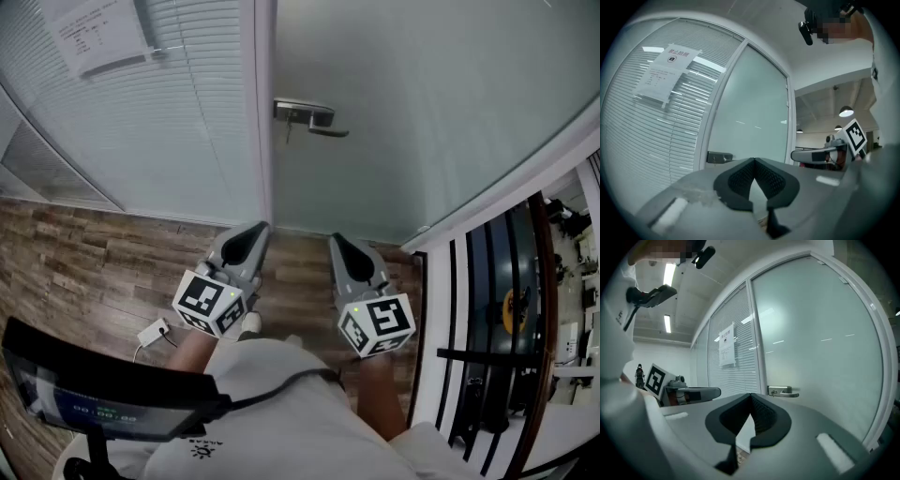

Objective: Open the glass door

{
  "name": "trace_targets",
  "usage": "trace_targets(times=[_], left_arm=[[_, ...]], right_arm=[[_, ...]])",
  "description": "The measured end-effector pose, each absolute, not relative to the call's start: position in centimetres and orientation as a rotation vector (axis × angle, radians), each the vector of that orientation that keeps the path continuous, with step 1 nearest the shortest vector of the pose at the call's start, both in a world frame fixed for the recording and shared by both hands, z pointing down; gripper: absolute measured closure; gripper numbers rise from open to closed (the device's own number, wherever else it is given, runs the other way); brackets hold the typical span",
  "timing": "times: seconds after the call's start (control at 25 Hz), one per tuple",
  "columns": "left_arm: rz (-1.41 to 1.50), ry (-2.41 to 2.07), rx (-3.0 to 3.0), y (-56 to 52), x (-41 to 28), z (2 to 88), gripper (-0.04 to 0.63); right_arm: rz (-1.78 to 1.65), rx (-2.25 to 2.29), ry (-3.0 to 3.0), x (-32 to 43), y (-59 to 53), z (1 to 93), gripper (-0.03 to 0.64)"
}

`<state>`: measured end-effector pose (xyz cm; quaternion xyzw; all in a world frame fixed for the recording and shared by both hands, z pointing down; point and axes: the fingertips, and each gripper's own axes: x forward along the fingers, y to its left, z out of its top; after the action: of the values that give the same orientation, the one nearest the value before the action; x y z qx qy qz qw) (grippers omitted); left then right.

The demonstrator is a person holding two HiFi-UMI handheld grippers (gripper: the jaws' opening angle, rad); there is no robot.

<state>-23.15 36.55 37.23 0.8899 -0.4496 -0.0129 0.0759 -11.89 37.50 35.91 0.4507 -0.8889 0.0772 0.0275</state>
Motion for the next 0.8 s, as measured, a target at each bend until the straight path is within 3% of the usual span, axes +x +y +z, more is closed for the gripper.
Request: trace_targets(times=[0.8], left_arm=[[-0.020, -1.399, 2.643, 37.8, -20.3, 38.1, 0.594]], right_arm=[[0.255, 1.329, -2.772, -8.2, 38.5, 36.9, 0.609]])
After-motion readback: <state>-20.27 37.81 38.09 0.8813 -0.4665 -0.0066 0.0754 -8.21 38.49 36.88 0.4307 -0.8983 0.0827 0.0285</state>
